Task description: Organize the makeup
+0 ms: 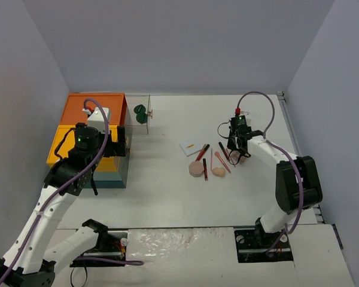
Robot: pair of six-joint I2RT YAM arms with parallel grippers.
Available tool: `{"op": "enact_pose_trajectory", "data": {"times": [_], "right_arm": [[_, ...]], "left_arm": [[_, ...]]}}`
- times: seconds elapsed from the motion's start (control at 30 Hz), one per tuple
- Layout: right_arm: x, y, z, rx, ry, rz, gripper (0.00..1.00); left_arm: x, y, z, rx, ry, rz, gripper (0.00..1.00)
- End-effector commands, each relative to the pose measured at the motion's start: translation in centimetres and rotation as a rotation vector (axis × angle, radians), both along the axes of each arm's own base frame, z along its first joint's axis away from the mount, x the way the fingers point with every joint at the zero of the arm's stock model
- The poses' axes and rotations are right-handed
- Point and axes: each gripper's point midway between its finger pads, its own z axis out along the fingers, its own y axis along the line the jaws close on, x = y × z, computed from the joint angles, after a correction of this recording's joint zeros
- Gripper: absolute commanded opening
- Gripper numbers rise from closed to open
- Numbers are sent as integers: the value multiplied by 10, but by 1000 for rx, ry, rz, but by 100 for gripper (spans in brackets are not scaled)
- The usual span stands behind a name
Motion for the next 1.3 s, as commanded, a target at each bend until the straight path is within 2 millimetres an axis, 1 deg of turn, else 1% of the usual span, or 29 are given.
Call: {"op": "enact_pose_trajectory", "data": {"times": [0.0, 0.03, 0.1, 0.13, 0.17, 0.2, 0.27, 0.33, 0.37, 0.4, 0.47, 0.53, 0.57, 0.73, 0.77, 0.83, 0.87, 0.97, 1.0, 1.07, 1.1, 1.17, 1.2, 1.23, 1.27], "right_arm": [[40, 75, 142, 131, -323, 229, 5], [43, 90, 158, 157, -352, 273, 5], [48, 135, 207, 223, -442, 403, 5], [51, 158, 229, 237, -485, 465, 5], [53, 178, 240, 248, -506, 516, 5], [55, 192, 239, 256, -501, 555, 6], [49, 243, 280, 307, -581, 706, 7], [48, 279, 293, 342, -610, 799, 7], [52, 297, 282, 343, -594, 834, 7], [52, 310, 281, 346, -599, 866, 7], [46, 343, 300, 360, -657, 951, 8], [49, 368, 288, 380, -647, 1011, 9], [50, 377, 288, 386, -658, 1032, 9], [55, 411, 280, 410, -698, 1099, 11], [55, 414, 278, 410, -702, 1105, 14], [57, 421, 272, 411, -707, 1106, 27], [59, 424, 271, 412, -719, 1104, 37], [63, 425, 264, 404, -712, 1090, 56], [63, 425, 262, 401, -709, 1087, 62], [60, 420, 269, 395, -716, 1084, 77], [59, 416, 274, 390, -724, 1081, 79], [55, 406, 295, 380, -759, 1058, 81], [54, 399, 298, 365, -761, 1039, 81], [54, 388, 304, 344, -768, 1006, 81], [53, 371, 319, 320, -791, 953, 81]], "left_arm": [[5, -1, 42, -20, -55, -3, 97], [4, -1, 42, -17, -41, 0, 97], [6, -1, 45, -13, -18, 8, 97], [8, -2, 45, -10, -6, 13, 97], [9, -1, 46, -7, 5, 20, 97], [10, 0, 47, -3, 16, 28, 97], [9, 1, 47, 2, 40, 40, 97], [10, 1, 52, -6, 40, 48, 97], [9, 1, 54, -9, 39, 48, 97], [9, 1, 55, -15, 37, 51, 97], [7, 1, 57, -24, 35, 53, 97], [4, 3, 60, -28, 31, 58, 97], [3, 4, 61, -28, 31, 61, 97], [-4, 9, 66, -27, 21, 75, 97], [-6, 10, 66, -28, 19, 75, 97], [-8, 12, 66, -26, 21, 80, 97], [-9, 12, 66, -25, 22, 81, 97], [-11, 13, 64, -27, 24, 83, 97], [-11, 13, 64, -27, 24, 82, 97], [-12, 13, 65, -32, 21, 82, 97], [-12, 13, 66, -32, 20, 80, 97], [-11, 12, 67, -35, 17, 80, 97], [-10, 12, 69, -36, 14, 79, 97], [-10, 11, 69, -39, 14, 76, 97], [-9, 10, 70, -41, 15, 72, 97]]}}
